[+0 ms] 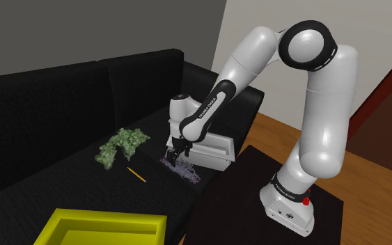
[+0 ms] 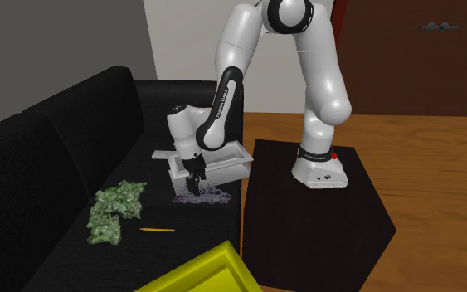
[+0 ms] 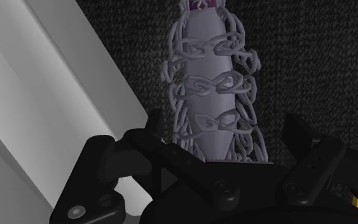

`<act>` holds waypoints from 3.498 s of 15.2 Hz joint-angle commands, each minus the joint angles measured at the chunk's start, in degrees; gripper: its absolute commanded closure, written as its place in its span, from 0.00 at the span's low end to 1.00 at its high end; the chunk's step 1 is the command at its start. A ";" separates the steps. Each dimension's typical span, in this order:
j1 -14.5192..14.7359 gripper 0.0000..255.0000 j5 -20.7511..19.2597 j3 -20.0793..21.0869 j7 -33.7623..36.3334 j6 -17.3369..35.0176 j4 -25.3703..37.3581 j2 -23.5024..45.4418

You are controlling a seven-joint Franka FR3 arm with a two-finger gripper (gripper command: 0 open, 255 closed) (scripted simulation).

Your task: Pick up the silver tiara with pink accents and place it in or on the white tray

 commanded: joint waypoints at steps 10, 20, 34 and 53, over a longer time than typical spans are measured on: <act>0.06 1.00 -0.07 -0.04 0.08 0.25 -0.03 0.18; -0.51 1.00 1.03 0.74 -0.63 -2.39 -0.54 -3.02; -1.65 1.00 4.83 2.45 -3.05 -12.50 -0.69 -13.52; -2.68 1.00 7.71 1.96 -6.39 -26.31 2.30 -24.57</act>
